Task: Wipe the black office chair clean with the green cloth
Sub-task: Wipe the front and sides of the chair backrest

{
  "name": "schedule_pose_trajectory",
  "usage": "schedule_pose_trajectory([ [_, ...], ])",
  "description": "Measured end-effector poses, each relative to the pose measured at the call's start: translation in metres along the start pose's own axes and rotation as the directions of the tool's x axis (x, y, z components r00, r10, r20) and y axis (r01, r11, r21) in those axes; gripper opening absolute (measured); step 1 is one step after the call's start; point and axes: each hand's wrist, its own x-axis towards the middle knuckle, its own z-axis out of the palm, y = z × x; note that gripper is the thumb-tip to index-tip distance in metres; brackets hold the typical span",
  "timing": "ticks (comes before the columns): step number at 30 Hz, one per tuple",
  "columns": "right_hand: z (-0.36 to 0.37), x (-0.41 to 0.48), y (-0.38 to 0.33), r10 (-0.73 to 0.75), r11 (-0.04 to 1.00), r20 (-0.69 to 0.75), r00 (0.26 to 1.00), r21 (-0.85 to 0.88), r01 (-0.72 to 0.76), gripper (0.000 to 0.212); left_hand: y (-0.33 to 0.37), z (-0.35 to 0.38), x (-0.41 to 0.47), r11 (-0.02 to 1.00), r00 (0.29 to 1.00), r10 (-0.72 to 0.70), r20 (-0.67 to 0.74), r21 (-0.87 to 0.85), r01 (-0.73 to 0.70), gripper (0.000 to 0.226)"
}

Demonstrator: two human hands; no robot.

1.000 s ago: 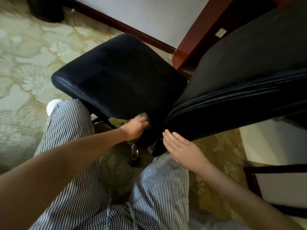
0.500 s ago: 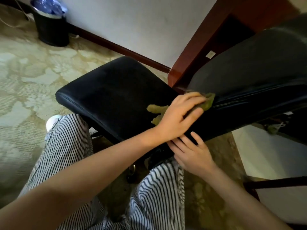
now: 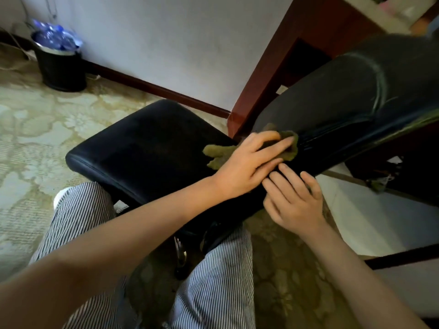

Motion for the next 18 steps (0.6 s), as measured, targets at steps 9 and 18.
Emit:
schedule_pose_trajectory([
  [9, -0.011, 0.020, 0.053, 0.069, 0.991, -0.060, 0.996, -0.113, -0.075, 0.019, 0.012, 0.008, 0.095, 0.980, 0.987, 0.002, 0.162, -0.199, 0.031, 0.042],
  [18, -0.025, 0.017, 0.080, 0.176, 0.969, 0.160, 0.971, -0.202, -0.142, 0.031, -0.006, 0.016, 0.146, 0.952, 0.972, -0.169, 0.165, -0.228, 0.204, 0.014],
])
